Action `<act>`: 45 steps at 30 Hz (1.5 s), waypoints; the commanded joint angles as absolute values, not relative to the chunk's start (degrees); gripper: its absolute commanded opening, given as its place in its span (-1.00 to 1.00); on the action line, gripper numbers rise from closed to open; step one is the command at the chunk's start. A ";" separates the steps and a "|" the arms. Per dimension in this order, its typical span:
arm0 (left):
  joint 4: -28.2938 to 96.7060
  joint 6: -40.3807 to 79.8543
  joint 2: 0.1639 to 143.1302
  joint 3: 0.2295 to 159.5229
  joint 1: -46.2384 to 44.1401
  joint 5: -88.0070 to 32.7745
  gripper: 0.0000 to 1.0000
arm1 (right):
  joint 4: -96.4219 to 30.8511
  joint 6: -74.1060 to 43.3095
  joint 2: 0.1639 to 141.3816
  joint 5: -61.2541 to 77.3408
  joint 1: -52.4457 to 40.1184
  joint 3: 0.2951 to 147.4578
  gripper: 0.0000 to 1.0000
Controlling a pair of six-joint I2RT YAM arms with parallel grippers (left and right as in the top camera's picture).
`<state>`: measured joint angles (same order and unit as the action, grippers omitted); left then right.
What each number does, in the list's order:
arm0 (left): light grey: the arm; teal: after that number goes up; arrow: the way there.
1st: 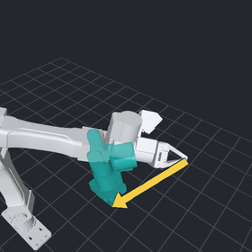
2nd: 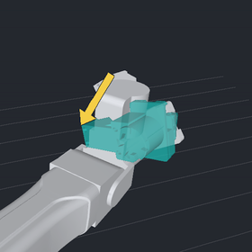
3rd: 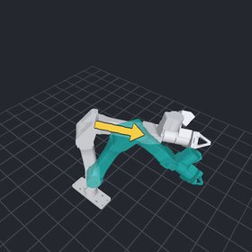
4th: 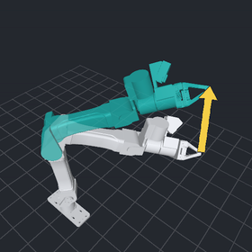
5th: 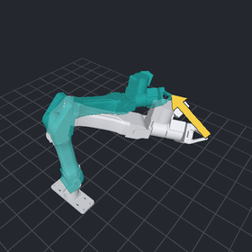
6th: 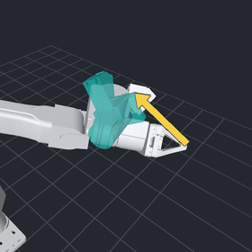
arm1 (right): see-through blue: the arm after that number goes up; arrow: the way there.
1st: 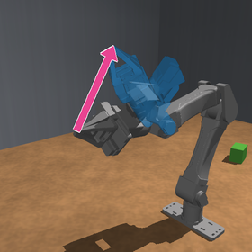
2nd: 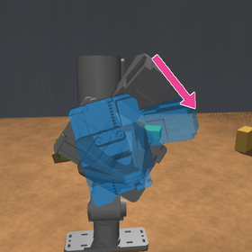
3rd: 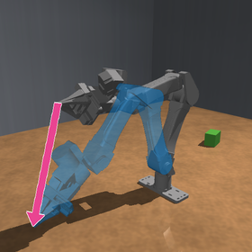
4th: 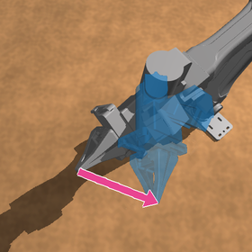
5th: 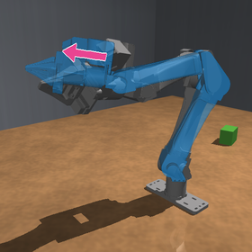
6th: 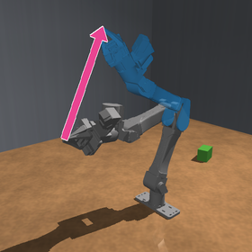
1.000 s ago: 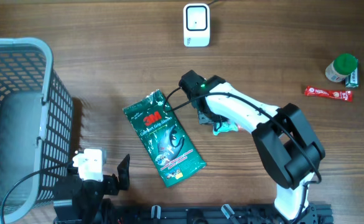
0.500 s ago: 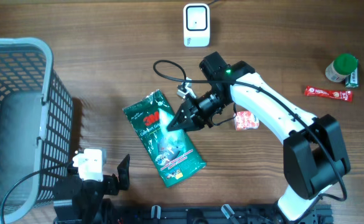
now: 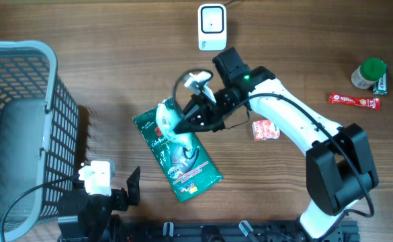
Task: Scan the item barcode
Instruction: 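Lift the wipes pack and hold it under the scanner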
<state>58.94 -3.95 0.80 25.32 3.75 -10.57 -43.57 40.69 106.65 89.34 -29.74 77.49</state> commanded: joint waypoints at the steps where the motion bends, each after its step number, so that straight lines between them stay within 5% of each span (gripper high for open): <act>1: 58.70 -3.62 0.49 25.30 3.97 -11.07 1.00 | -40.47 56.12 105.51 93.06 -30.48 78.30 -0.91; 11: 58.70 -3.60 0.49 25.30 3.97 -11.07 1.00 | -23.81 55.48 97.49 93.03 -30.09 78.35 -0.91; 20: 58.70 -3.62 0.49 25.30 3.97 -11.07 1.00 | -23.62 51.16 97.30 91.39 -29.91 78.28 -0.92; 25: 58.70 -3.62 0.49 25.30 3.97 -11.07 1.00 | -23.88 25.15 97.38 67.02 -30.74 78.26 -0.92; 29: 58.70 -3.62 0.49 25.30 3.97 -11.07 1.00 | -30.76 8.84 97.60 25.06 -32.08 78.26 -0.92; 32: 58.70 -3.60 0.49 25.30 3.97 -11.07 1.00 | -32.93 -4.25 97.73 7.44 -32.08 78.26 -0.92; 39: 58.70 -3.62 0.49 25.30 3.97 -11.07 1.00 | -26.63 -6.44 105.65 3.36 -29.93 78.72 -0.92; 45: 58.70 -3.62 0.49 25.30 3.97 -11.07 1.00 | -24.49 -7.42 121.80 3.70 -23.53 97.49 -0.92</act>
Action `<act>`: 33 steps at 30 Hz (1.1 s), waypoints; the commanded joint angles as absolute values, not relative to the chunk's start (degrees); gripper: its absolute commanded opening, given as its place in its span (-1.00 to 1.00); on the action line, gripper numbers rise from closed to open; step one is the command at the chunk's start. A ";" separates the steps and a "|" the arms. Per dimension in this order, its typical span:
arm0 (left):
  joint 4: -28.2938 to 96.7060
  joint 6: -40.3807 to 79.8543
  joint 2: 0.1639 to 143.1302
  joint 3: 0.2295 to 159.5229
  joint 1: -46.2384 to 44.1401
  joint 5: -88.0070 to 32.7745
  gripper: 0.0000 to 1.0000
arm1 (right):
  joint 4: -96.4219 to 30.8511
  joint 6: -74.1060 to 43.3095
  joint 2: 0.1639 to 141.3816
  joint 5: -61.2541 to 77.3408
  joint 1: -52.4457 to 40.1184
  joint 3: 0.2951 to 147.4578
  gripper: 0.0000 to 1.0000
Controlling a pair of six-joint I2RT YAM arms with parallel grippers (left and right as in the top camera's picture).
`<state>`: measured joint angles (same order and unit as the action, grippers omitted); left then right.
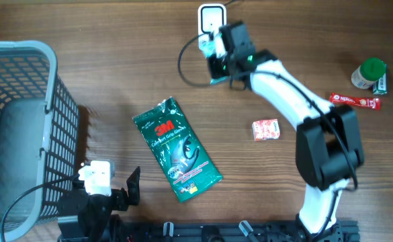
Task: Scan the item barcode
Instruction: 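Lift the wipes pack and hold it under the scanner, then carry the wipes pack right and set it beside the jar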
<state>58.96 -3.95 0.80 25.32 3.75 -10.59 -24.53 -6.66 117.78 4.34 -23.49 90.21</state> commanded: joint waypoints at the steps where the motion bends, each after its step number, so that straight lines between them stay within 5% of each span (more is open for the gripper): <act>1: 58.70 -3.62 0.49 25.30 3.97 -11.07 1.00 | -24.47 -7.53 124.90 2.63 -23.46 102.35 -0.91; 12: 58.70 -3.62 0.49 25.30 3.97 -11.07 1.00 | -30.61 -14.24 133.69 -1.72 -20.60 113.47 -0.92; 19: 58.70 -3.62 0.49 25.30 3.97 -11.07 1.00 | -51.33 -20.18 127.39 -14.87 -9.37 113.03 -0.92; 23: 58.70 -3.60 0.49 25.30 3.97 -11.07 1.00 | -49.67 -21.41 127.72 -19.29 3.14 107.04 -0.91; 24: 58.70 -3.60 0.49 25.30 3.97 -11.07 1.00 | -47.05 -21.34 127.74 -19.27 6.61 104.88 -0.72; 26: 58.70 -3.60 0.49 25.30 3.97 -11.07 1.00 | -45.74 -19.94 127.68 -16.67 10.87 104.31 0.62; 27: 58.70 -3.60 0.49 25.30 3.97 -11.07 1.00 | -46.15 -16.75 127.15 -12.86 12.16 105.23 0.99; 33: 58.70 -3.62 0.49 25.30 3.97 -11.07 1.00 | -57.06 -16.56 109.27 6.57 11.60 111.61 0.99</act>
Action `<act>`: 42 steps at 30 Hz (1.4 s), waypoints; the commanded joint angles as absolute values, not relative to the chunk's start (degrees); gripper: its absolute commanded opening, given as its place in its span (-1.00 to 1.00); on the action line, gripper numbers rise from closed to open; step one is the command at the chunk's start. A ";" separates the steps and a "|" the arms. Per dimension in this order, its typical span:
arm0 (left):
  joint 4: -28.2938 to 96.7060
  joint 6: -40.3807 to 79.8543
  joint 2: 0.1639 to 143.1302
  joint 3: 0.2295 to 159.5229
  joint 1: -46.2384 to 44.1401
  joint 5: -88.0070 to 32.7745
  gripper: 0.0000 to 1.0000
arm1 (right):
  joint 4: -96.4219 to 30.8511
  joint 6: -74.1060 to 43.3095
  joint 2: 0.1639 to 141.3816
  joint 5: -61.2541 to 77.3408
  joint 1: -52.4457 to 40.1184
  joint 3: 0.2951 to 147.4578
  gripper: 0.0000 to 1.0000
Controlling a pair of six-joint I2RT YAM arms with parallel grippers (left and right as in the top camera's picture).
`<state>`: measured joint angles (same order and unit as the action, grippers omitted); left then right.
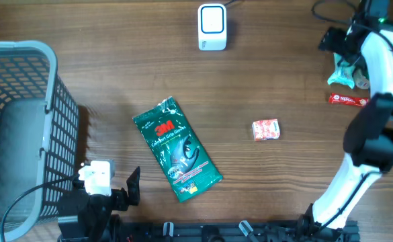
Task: Scan the item barcode
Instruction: 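Carry the wipes pack right and set it beside the jar, then grasp the orange-white tissue pack with the right gripper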
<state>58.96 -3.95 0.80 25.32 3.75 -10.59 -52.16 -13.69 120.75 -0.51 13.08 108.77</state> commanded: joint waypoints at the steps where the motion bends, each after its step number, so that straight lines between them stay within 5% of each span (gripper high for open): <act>1: 58.70 -3.62 0.49 25.30 3.97 -11.07 1.00 | -60.49 -21.71 106.00 6.57 11.51 111.61 0.99; 4: 58.70 -3.60 0.49 25.30 3.97 -11.07 1.00 | -74.11 -27.03 96.95 13.10 11.22 111.48 0.99; 10: 58.70 -3.60 0.49 25.30 3.97 -11.07 1.00 | -84.60 8.80 95.15 27.29 4.91 101.10 0.99; 17: 58.70 -3.62 0.49 25.30 3.97 -11.07 1.00 | -53.10 -1.80 95.42 21.02 2.44 63.26 0.99; 23: 58.70 -3.60 0.49 25.30 3.97 -11.07 1.00 | -39.53 -1.61 95.42 20.51 2.44 52.77 0.94; 28: 58.70 -3.60 0.49 25.30 3.97 -11.07 1.00 | -35.38 -1.54 95.42 20.53 2.44 50.11 -0.09; 31: 58.70 -3.60 0.49 25.30 3.97 -11.07 1.00 | -35.62 -1.45 95.42 20.51 2.44 50.11 -0.17; 33: 58.70 -3.60 0.49 25.30 3.97 -11.07 1.00 | -35.81 -1.50 95.61 20.53 2.42 50.11 0.05; 35: 58.70 -3.60 0.49 25.30 3.97 -11.07 1.00 | -35.38 -0.99 96.86 20.53 2.42 50.11 0.04; 36: 58.70 -3.62 0.49 25.30 3.97 -11.07 1.00 | -35.44 -0.86 98.02 20.53 2.42 50.11 -0.10; 38: 58.70 -3.62 0.49 25.30 3.97 -11.07 1.00 | -36.07 -1.72 101.16 20.67 2.42 50.11 -0.88; 42: 58.70 -3.60 0.49 25.30 3.97 -11.07 1.00 | -40.49 -9.21 102.10 32.14 2.48 52.49 -0.92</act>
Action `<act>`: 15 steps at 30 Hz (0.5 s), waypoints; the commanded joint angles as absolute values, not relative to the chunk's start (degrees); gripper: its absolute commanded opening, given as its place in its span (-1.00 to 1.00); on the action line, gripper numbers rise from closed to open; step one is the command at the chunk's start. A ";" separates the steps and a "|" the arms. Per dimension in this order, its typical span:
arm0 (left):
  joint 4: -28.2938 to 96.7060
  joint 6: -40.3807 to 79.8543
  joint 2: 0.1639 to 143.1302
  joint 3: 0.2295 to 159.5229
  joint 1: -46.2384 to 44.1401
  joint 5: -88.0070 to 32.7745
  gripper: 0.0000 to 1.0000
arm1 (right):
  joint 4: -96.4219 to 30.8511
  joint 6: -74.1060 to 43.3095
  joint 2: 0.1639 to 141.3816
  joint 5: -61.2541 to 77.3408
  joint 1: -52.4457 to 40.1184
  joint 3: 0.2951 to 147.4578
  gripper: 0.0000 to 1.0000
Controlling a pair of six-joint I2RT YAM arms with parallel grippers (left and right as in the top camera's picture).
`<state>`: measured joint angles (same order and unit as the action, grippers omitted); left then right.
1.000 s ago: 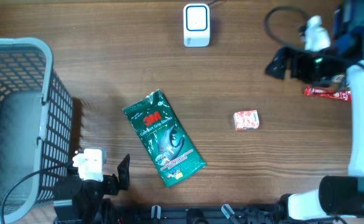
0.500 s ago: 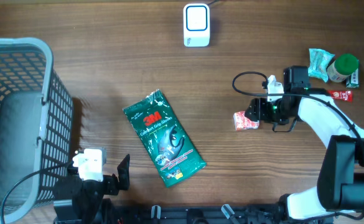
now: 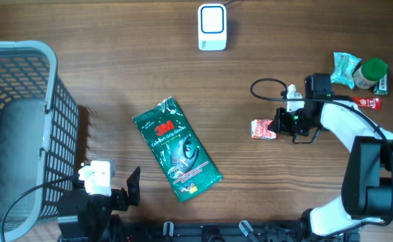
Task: Scan the item barcode
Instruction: 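Grasp the orange-white tissue pack with the right gripper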
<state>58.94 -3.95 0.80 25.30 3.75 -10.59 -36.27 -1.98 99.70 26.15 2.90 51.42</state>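
Note:
The white scanner (image 3: 211,27) stands at the table's far edge. A small red-and-white packet (image 3: 262,128) lies right of centre. My right gripper (image 3: 277,124) is low at its right end, open, fingertips at the packet's edge. A pale green packet (image 3: 345,67) lies at the far right beside a green-lidded bottle (image 3: 370,72). A green 3M packet (image 3: 177,149) lies flat in the middle. My left gripper (image 3: 133,183) rests at the near left edge, looks shut and holds nothing.
A grey wire basket (image 3: 21,128) fills the left side. A red bar wrapper (image 3: 369,103) lies under the bottle, close to the right arm's forearm. The right arm's cable (image 3: 263,84) loops above the small packet.
The right gripper has left the far right corner and now sits at the red-and-white packet. The pale green packet it carried now lies free beside the green-lidded bottle.
First the right gripper was down on the pale green packet atop the 3M packet. Then it held that packet at the scanner. Later it was over the far right pile with it. Now the packet lies there and the gripper is at the red-and-white packet.

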 commanded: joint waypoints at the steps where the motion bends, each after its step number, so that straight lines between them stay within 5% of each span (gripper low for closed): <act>1: 58.70 -3.62 0.49 25.30 3.97 -11.07 1.00 | -45.15 -15.81 102.02 34.61 2.48 54.72 -0.92; 4: 58.70 -3.62 0.49 25.30 3.97 -11.07 1.00 | -62.81 -34.09 102.00 47.68 2.46 58.83 -0.92; 7: 58.70 -3.60 0.49 25.30 3.97 -11.07 1.00 | -79.68 -32.38 102.02 53.25 2.44 58.81 -0.91; 15: 58.70 -3.60 0.49 25.30 3.97 -11.07 1.00 | -92.38 -22.04 101.89 49.89 2.42 58.76 -0.92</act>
